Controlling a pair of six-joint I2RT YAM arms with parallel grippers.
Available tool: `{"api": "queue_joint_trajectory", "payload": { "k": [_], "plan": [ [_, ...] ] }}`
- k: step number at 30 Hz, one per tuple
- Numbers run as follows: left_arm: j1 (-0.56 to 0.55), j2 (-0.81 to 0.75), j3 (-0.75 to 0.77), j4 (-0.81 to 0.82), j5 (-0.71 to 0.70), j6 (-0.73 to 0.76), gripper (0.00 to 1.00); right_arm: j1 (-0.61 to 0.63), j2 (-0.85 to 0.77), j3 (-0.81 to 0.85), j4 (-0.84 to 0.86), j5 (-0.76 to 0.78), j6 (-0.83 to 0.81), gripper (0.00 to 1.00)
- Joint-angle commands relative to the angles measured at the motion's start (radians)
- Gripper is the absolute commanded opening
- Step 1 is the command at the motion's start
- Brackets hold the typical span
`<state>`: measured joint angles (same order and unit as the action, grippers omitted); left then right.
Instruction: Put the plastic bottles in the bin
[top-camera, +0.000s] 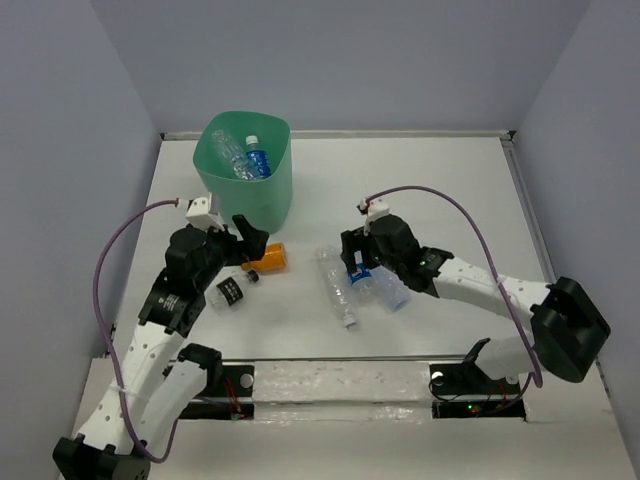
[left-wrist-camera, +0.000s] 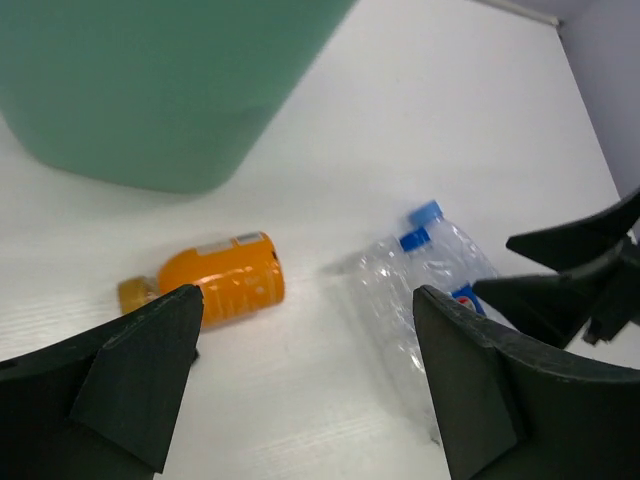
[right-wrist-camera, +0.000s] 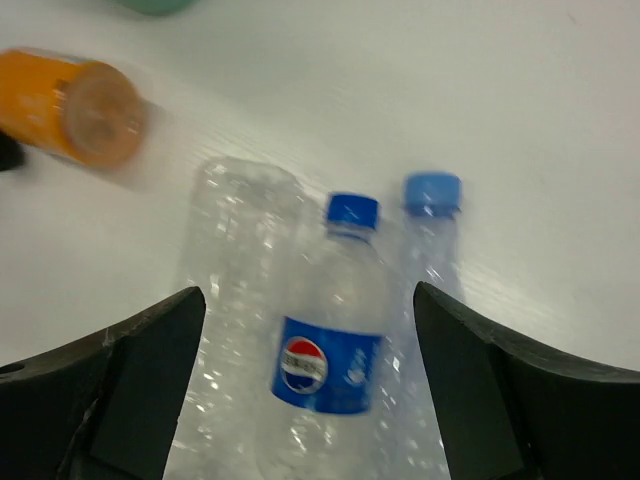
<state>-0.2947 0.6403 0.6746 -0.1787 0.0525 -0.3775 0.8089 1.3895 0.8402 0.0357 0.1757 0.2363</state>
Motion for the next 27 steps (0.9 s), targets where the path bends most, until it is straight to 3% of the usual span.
{"api": "queue_joint_trajectory", "payload": {
  "k": [1,4,5,8,11,22,24,27],
  "plan": [
    [-0.079,0.010,-0.043,0.010,0.185,-0.089,0.96,-0.060,-0.112,-0.056,-0.134,0.197,0.139,0.88],
    [-0.191,0.047,-0.064,0.062,0.115,-0.176,0.99,-0.082,-0.109,-0.063,-0.178,0.218,0.159,0.83],
    [-0.284,0.092,-0.064,0.074,0.054,-0.195,0.99,-0.082,-0.107,-0.061,-0.200,0.229,0.166,0.81],
    [-0.420,0.212,-0.060,0.122,-0.031,-0.254,0.99,-0.120,-0.086,-0.070,-0.204,0.193,0.158,0.75],
    [-0.474,0.324,-0.063,0.179,-0.091,-0.291,0.99,-0.132,-0.040,-0.046,-0.214,0.162,0.123,0.73],
    [-0.501,0.558,-0.017,0.324,-0.164,-0.290,0.99,-0.181,0.147,0.053,-0.214,0.064,0.063,0.70],
    [-0.504,0.616,-0.007,0.343,-0.164,-0.285,0.99,-0.182,0.164,0.060,-0.212,0.076,0.063,0.65],
    [-0.508,0.682,0.002,0.355,-0.161,-0.279,0.98,-0.182,0.163,0.054,-0.211,0.099,0.057,0.48]
  ]
}}
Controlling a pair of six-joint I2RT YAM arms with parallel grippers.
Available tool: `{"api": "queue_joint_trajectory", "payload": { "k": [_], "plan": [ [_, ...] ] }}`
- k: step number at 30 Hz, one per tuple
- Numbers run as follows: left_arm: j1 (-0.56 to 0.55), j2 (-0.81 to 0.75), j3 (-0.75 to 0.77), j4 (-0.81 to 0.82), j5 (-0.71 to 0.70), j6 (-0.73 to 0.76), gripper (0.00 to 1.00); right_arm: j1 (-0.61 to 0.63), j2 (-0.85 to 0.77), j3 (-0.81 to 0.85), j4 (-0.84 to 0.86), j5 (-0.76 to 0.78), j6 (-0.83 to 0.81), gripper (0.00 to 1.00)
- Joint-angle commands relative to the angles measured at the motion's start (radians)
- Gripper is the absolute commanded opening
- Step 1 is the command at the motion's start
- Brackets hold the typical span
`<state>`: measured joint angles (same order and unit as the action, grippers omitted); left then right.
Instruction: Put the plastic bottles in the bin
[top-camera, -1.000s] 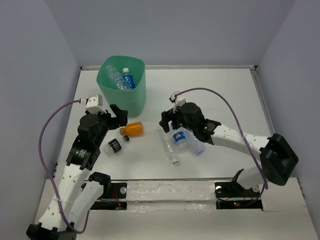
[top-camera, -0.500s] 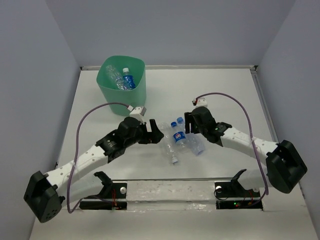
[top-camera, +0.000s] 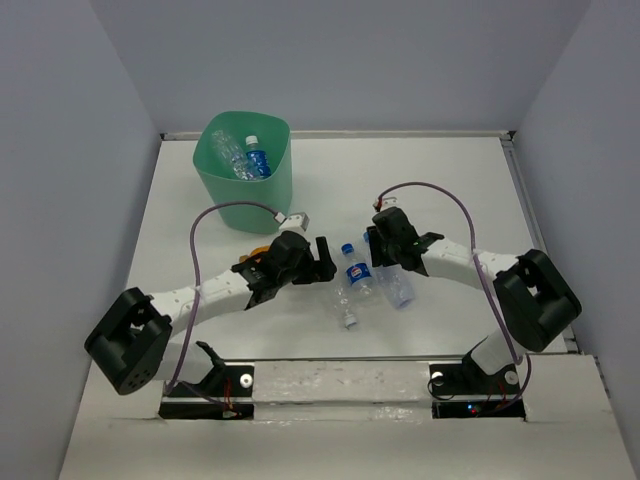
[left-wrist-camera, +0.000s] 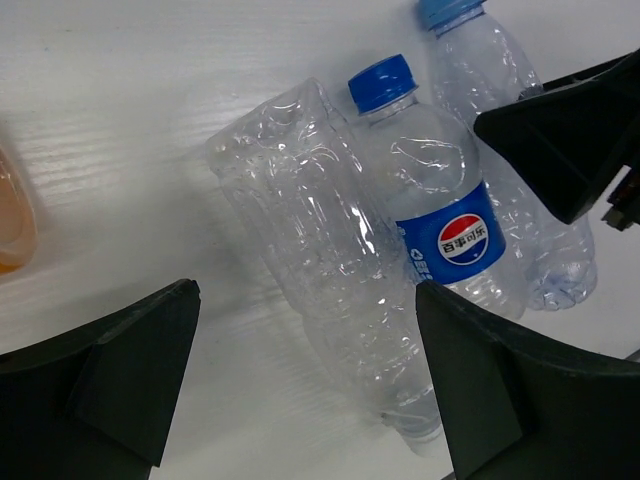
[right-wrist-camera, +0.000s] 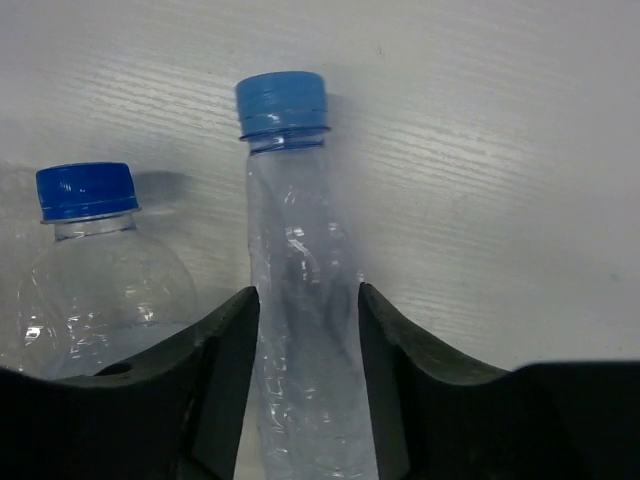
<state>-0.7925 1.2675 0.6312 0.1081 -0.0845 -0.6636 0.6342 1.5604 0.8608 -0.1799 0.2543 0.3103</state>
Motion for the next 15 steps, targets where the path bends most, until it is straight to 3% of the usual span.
{"api": "queue_joint_trajectory", "payload": {
  "k": [1,3,6,15],
  "plan": [
    [-0.010,0.072,0.057,0.058,-0.026,0.010,0.98,-0.007,-0.011,0.030,0.003,0.026,-0.019,0.39],
    [-0.013,0.110,0.065,0.061,-0.029,0.009,0.98,-0.007,-0.022,0.023,0.003,0.042,-0.022,0.26],
    [-0.014,0.147,0.074,0.070,-0.046,0.010,0.97,-0.007,-0.040,0.017,0.005,0.037,-0.022,0.19],
    [-0.016,0.254,0.116,0.117,-0.046,0.004,0.93,-0.007,-0.111,-0.005,0.003,0.034,-0.022,0.06]
  ]
}}
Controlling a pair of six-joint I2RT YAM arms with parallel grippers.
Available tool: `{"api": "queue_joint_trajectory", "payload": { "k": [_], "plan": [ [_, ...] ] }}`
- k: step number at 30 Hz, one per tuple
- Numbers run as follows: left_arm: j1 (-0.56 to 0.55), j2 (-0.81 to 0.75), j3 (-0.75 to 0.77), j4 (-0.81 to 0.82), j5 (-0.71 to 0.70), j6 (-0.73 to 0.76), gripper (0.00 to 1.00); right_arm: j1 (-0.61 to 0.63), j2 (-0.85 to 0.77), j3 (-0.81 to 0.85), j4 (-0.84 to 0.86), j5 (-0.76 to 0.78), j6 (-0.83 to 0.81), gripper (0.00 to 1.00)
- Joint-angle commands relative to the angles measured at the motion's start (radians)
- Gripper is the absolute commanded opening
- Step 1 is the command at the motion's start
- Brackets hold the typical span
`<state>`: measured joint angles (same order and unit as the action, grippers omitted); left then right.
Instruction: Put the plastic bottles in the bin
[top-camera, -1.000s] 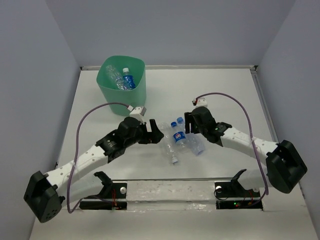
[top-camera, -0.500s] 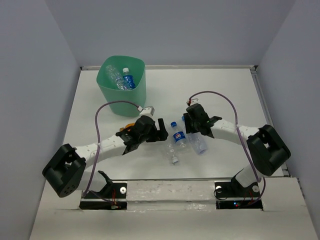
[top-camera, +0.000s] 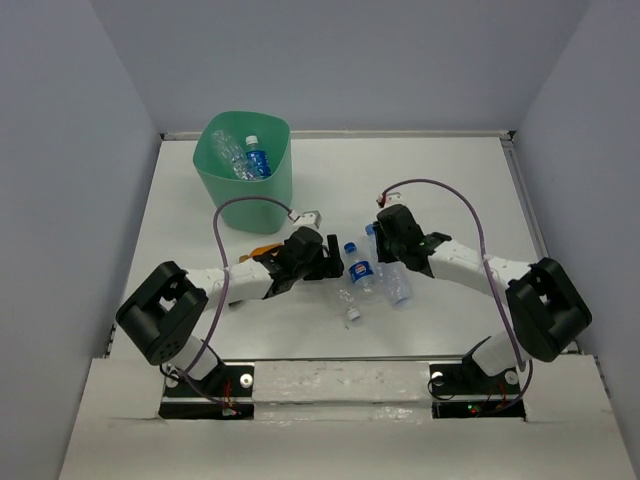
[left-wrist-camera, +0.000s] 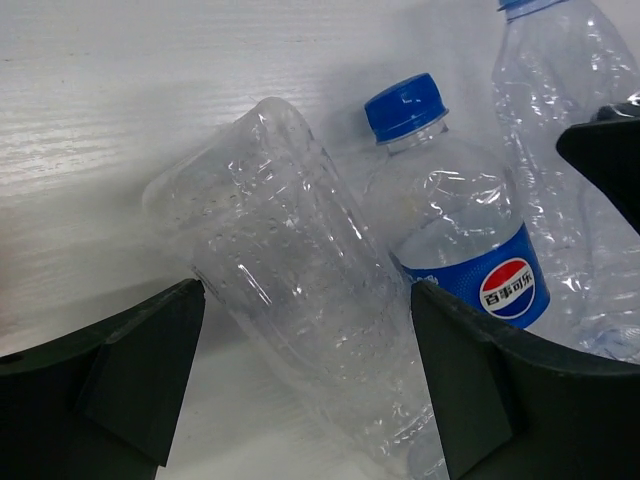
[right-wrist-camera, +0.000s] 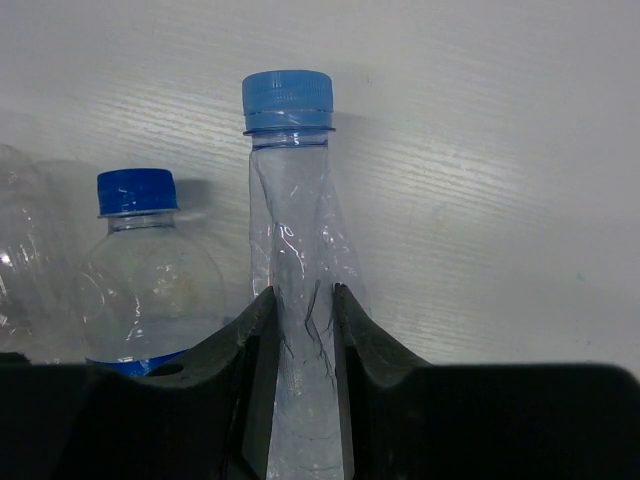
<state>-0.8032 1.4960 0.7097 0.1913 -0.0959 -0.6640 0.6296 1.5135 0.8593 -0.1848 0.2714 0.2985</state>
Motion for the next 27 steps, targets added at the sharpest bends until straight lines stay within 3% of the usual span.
{"api": "queue_joint_trajectory", "payload": {
  "k": [1,7,10,14,21,27],
  "plan": [
    [-0.005,0.032,0.036,0.043,-0.037,-0.002,0.93,-0.002,-0.075,-0.006,0.008,0.018,-0.007,0.04],
    [-0.005,0.050,0.007,0.086,-0.085,-0.016,0.76,-0.002,-0.107,-0.019,0.010,-0.034,-0.002,0.01],
    [-0.007,0.024,-0.006,0.086,-0.090,-0.011,0.57,-0.002,-0.122,-0.025,0.008,-0.021,-0.002,0.01],
    [-0.014,-0.060,-0.021,0.056,-0.088,0.004,0.44,-0.002,-0.168,-0.026,0.008,-0.009,0.001,0.01],
    [-0.021,-0.348,0.031,-0.119,-0.079,0.072,0.40,-0.002,-0.303,-0.028,0.028,-0.034,0.004,0.01],
    [-0.017,-0.537,0.247,-0.253,-0.215,0.162,0.40,-0.002,-0.398,-0.057,0.096,-0.080,0.016,0.00]
  ]
}}
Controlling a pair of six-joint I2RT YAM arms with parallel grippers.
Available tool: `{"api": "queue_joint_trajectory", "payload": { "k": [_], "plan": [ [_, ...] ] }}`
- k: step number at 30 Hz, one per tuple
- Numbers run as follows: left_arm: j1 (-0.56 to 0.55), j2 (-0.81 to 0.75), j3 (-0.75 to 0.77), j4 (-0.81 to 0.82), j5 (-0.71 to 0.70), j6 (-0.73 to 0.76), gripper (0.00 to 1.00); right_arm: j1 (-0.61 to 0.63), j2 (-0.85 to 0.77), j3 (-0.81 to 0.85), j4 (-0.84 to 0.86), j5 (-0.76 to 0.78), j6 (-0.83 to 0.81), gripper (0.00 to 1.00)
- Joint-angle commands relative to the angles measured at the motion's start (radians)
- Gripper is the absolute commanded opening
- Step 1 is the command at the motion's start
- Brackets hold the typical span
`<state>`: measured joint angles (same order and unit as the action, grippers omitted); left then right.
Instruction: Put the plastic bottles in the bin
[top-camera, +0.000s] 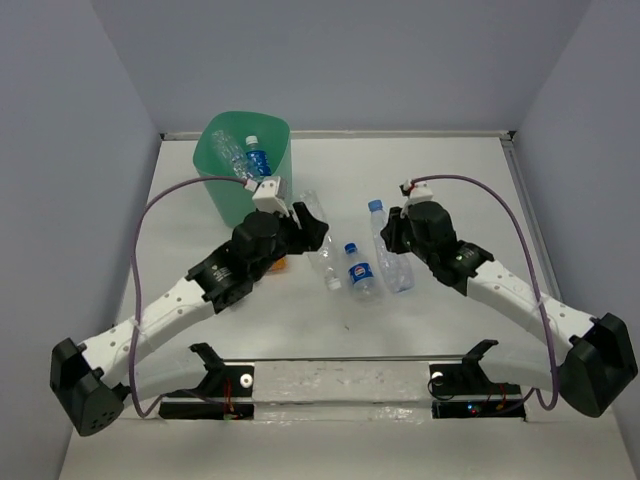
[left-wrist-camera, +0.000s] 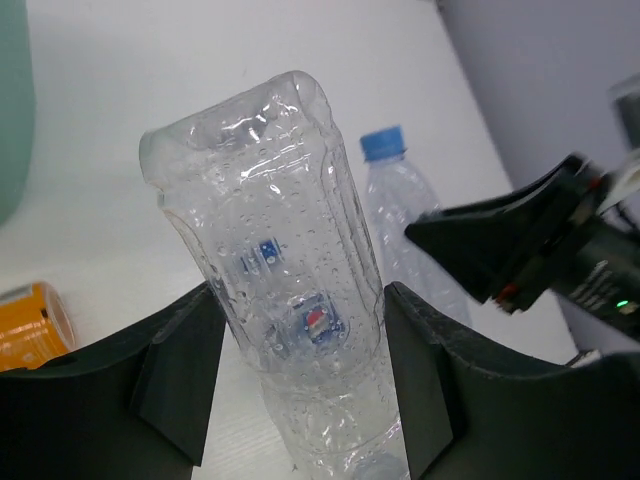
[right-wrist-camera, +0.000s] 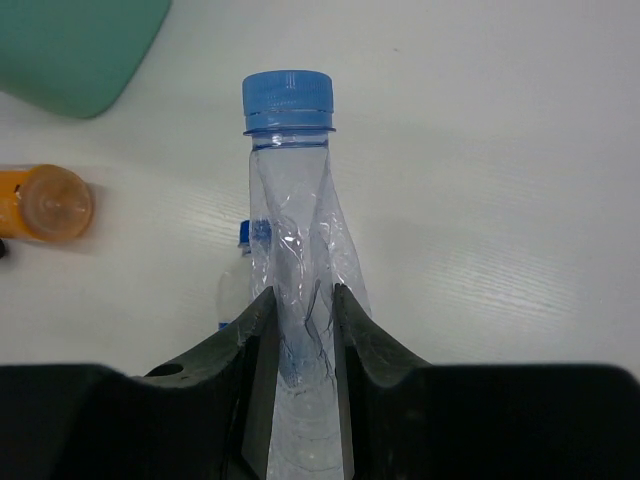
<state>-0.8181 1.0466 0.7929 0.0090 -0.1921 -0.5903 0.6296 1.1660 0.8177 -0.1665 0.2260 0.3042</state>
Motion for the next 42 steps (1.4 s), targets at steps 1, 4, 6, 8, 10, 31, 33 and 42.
{"api": "queue_joint_trajectory", "payload": {
  "k": [1,4,6,8,10,31,33,42],
  "plan": [
    [-0.003,-0.089,0.245,-0.072,-0.206,0.130,0.40,-0.002,-0.060,-0.017,0.090,-0.039,0.013,0.00],
    [0.022,-0.059,0.426,-0.067,-0.340,0.213,0.40,-0.002,-0.089,-0.022,0.102,-0.072,0.021,0.00],
    [0.057,0.002,0.503,-0.044,-0.444,0.317,0.41,-0.002,-0.107,-0.026,0.111,-0.083,0.027,0.00],
    [0.179,0.093,0.607,-0.027,-0.439,0.374,0.41,-0.002,-0.144,-0.038,0.119,-0.091,0.030,0.00],
    [0.330,0.156,0.691,-0.027,-0.411,0.377,0.41,0.007,-0.167,-0.043,0.120,-0.096,0.033,0.00],
    [0.461,0.318,0.569,0.310,-0.448,0.511,0.99,0.160,0.012,0.208,0.399,-0.166,-0.005,0.00],
    [0.461,0.274,0.568,0.263,-0.406,0.465,0.99,0.170,0.059,0.257,0.441,-0.184,-0.023,0.00],
    [0.459,-0.089,0.421,0.083,-0.149,0.288,0.99,0.191,0.410,0.640,0.676,-0.211,-0.099,0.00]
  ]
}}
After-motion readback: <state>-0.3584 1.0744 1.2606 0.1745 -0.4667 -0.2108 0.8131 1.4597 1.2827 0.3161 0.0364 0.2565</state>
